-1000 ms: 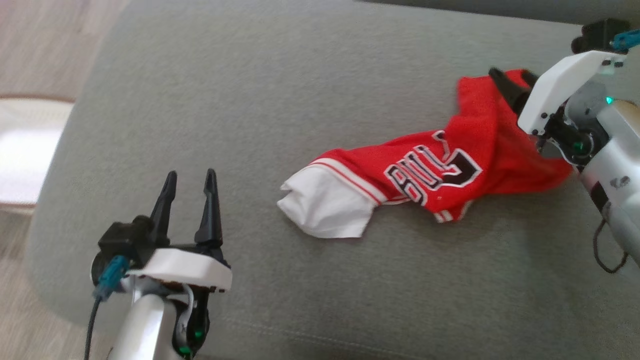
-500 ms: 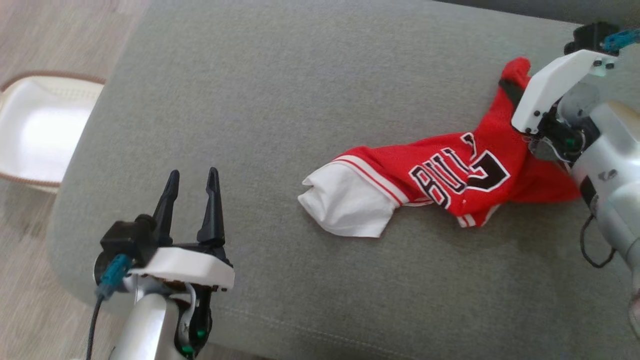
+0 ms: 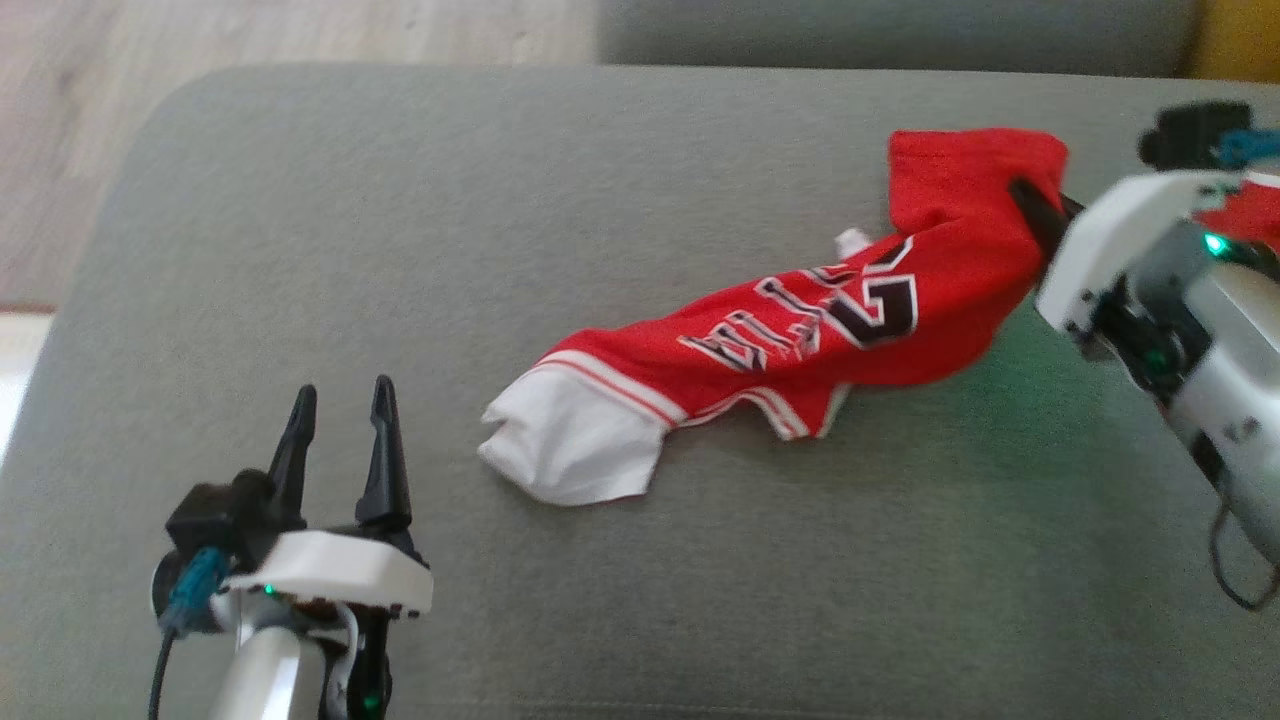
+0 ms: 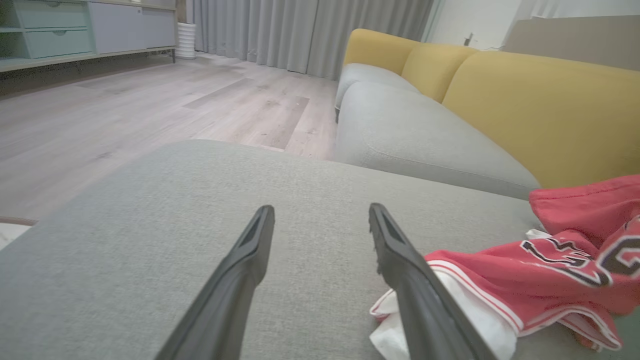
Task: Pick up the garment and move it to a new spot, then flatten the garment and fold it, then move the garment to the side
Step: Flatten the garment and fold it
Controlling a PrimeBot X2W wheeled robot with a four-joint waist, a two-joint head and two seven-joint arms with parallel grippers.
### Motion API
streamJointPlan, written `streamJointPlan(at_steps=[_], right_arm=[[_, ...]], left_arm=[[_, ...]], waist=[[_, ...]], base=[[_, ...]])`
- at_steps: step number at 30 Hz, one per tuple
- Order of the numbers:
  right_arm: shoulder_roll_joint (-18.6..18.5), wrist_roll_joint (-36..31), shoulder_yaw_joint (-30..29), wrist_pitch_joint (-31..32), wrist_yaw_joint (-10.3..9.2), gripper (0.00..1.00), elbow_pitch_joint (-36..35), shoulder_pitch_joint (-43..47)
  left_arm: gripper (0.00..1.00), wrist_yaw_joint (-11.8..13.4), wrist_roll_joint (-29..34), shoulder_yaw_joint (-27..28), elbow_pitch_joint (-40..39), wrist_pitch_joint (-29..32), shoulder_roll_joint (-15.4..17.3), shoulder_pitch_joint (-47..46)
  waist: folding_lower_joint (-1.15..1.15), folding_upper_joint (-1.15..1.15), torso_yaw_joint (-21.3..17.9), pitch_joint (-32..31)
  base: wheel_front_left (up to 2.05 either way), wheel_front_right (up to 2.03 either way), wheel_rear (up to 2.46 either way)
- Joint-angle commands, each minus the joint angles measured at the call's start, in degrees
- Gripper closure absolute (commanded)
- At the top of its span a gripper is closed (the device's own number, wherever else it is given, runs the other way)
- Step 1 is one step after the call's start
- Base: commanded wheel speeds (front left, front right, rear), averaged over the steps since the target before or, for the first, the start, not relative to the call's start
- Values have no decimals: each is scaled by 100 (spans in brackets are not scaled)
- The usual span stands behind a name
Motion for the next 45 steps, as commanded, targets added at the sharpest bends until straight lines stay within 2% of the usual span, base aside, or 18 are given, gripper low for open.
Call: streamJointPlan(at_steps=[1,8,13,14,16,23,28,37,45], right_arm=[[-240,-45,5,-119,-4,100,-243,183],[-741,58,-96,-107,-4,100,-734,1169],[-737,21,-219,-150,-4,100,-856,1826],[-695,31,-262,-136,-4,87,-862,1924],[-656,-46,-353,-155,-4,0,-777,2019],[-705,-312,-833,-443,-4,0,-708,1970],[-719,-794,-1346,-869,-4,0,-719,1795],[-259,-1389,-1834,-916,-4,0,-840,1705],[-223,-1926,-2452,-806,-4,0,-611,1666]], left_arm=[[0,-1,67,210,-209,-70,89,-68],[0,-15,80,198,-203,-70,128,83],[0,-17,75,180,-209,-69,167,108],[0,-17,73,174,-210,-68,172,102],[0,-22,72,149,-221,-59,175,79],[0,-15,66,106,-201,-56,192,57],[0,10,51,92,-225,-54,218,76],[0,12,31,16,-221,-40,226,11],[0,29,2,-14,-212,-44,229,-37]], waist=[[0,0,-404,-240],[0,0,-763,-322],[0,0,-830,-324],[0,0,-832,-321],[0,0,-811,-289],[0,0,-690,-301],[0,0,-589,-301],[0,0,-400,-242],[0,0,-328,-147]], base=[[0,0,0],[0,0,0],[0,0,0],[0,0,0],[0,0,0],[0,0,0],[0,0,0],[0,0,0],[0,0,0]])
